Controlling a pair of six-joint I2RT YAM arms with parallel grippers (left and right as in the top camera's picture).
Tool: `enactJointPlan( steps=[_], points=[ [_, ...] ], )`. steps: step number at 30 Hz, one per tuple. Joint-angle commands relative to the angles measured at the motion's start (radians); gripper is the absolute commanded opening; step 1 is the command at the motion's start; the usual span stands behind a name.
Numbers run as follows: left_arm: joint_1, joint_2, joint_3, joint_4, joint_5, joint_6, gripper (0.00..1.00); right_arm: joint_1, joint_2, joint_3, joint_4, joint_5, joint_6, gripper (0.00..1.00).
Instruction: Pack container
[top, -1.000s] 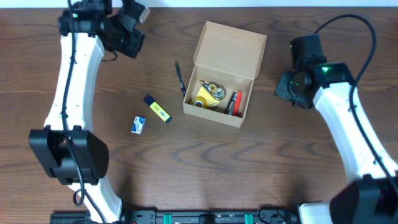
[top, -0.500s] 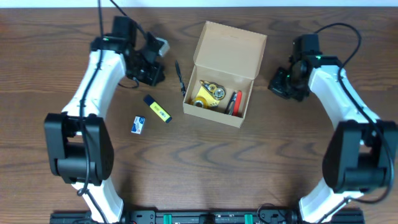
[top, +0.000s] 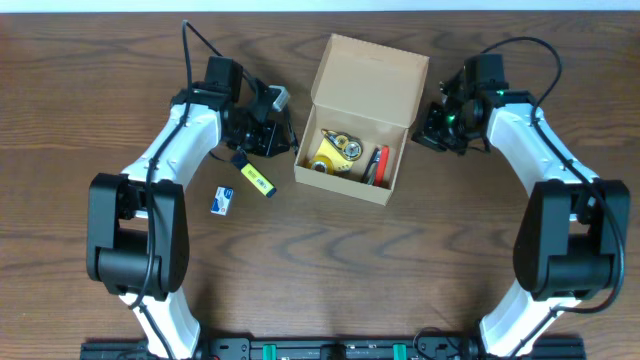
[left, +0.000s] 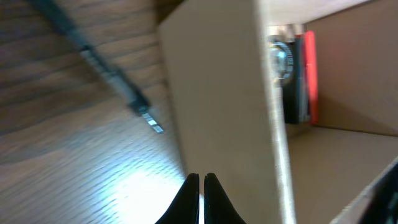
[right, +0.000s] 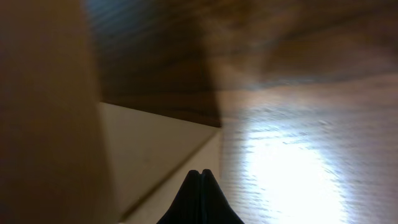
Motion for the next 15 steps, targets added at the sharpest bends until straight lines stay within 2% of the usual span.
enactJointPlan(
  steps=[1,15],
  points=[
    [-0.020,0.014,0.000,0.008,0.090,-0.009,0.06,0.013,-0.001,-0.006,0.017,-0.041,-0.017,0.02],
    [-0.126,0.014,0.000,0.028,0.092,-0.009,0.06,-0.012,-0.001,-0.006,0.065,-0.026,-0.010,0.02]
  ],
)
